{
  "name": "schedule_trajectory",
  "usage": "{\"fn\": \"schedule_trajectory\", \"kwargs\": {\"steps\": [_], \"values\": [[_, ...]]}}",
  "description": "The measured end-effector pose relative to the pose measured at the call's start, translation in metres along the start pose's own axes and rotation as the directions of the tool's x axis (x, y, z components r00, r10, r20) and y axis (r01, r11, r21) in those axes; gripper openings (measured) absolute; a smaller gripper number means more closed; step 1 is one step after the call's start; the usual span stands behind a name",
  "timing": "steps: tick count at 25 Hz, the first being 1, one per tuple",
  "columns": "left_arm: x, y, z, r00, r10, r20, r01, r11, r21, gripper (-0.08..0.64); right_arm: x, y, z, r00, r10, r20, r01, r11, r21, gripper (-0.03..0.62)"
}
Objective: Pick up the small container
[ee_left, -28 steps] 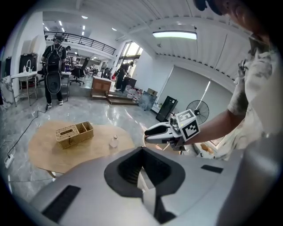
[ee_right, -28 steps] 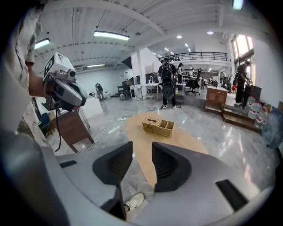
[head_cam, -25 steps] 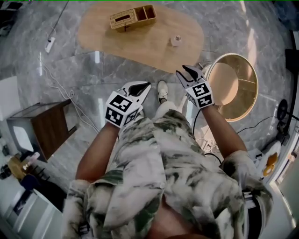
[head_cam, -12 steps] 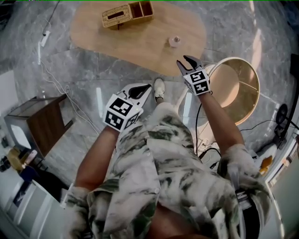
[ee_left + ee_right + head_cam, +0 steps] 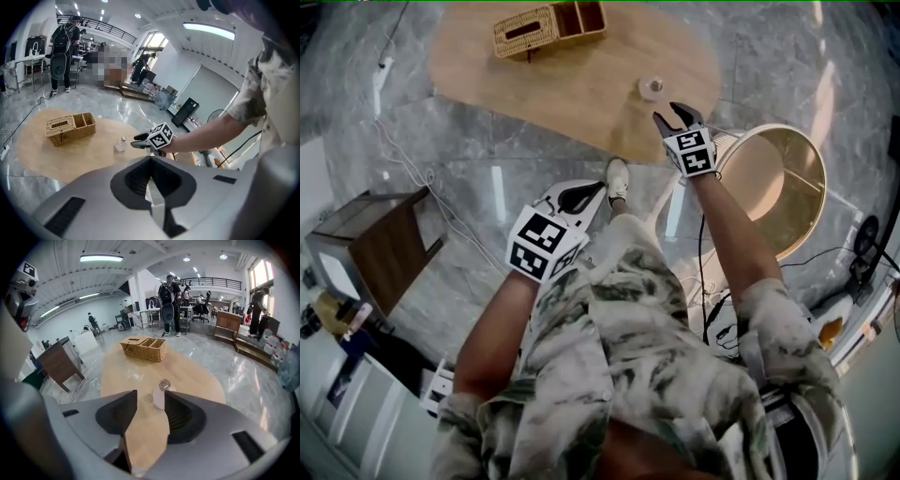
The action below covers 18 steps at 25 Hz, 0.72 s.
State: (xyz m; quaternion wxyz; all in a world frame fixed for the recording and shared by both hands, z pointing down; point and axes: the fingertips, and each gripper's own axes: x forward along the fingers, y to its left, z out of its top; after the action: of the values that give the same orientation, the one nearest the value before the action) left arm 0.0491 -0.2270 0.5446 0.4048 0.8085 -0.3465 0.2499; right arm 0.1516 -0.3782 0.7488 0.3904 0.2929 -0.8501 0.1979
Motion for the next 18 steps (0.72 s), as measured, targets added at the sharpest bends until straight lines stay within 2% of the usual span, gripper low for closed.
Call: {"fn": "schedule_trajectory", "kwargs": {"steps": [8,18], "values": [[0.019,0.008,-0.008,1.000,-0.011,-0.020,0.010,1.000,-0.027,0.021,0.050,-0.030,-0.005,0.999,-0.035,0.024,0.033,0.997,0.068,0.222],[0.023,0.022,-0.022,1.000,-0.015,-0.021,0.013,0.998,-0.067,0.021,0.097,-0.043,-0.005,0.998,-0.062,0.027,0.060,0.995,0.074,0.221]]}}
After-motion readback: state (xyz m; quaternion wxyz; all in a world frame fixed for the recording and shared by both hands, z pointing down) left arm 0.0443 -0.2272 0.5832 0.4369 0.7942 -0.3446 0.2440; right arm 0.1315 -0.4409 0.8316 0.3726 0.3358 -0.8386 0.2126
